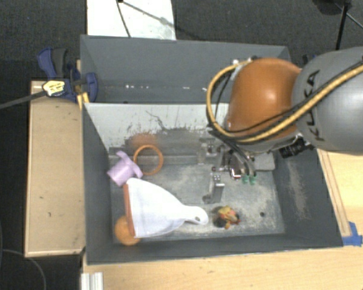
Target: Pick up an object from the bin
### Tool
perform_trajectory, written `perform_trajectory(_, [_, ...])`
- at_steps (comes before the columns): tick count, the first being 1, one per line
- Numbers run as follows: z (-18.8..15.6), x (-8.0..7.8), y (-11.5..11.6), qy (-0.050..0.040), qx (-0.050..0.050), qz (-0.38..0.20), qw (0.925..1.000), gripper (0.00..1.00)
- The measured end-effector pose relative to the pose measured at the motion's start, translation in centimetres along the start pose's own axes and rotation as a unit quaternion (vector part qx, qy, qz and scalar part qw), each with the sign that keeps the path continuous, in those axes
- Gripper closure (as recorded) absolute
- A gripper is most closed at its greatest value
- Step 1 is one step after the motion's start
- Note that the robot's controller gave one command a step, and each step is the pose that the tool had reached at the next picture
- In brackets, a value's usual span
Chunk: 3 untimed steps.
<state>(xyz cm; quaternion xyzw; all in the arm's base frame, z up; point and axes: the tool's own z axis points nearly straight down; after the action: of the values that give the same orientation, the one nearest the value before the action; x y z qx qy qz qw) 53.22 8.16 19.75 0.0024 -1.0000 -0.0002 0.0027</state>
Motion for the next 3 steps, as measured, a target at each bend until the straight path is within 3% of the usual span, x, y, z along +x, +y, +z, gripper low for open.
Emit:
perform_trajectory(1, [-0.5,-0.2,-0.1,-0.0041,0.0,0.001,1.0,0.0])
perform_trajectory(2, [3.2,2.1,1.8,-0.0065,-0.001,0.092,0.9957,0.0])
perform_trajectory(3, [5.4,3.8,2.9,-0.0026,0.0,0.041,0.9992,0.0])
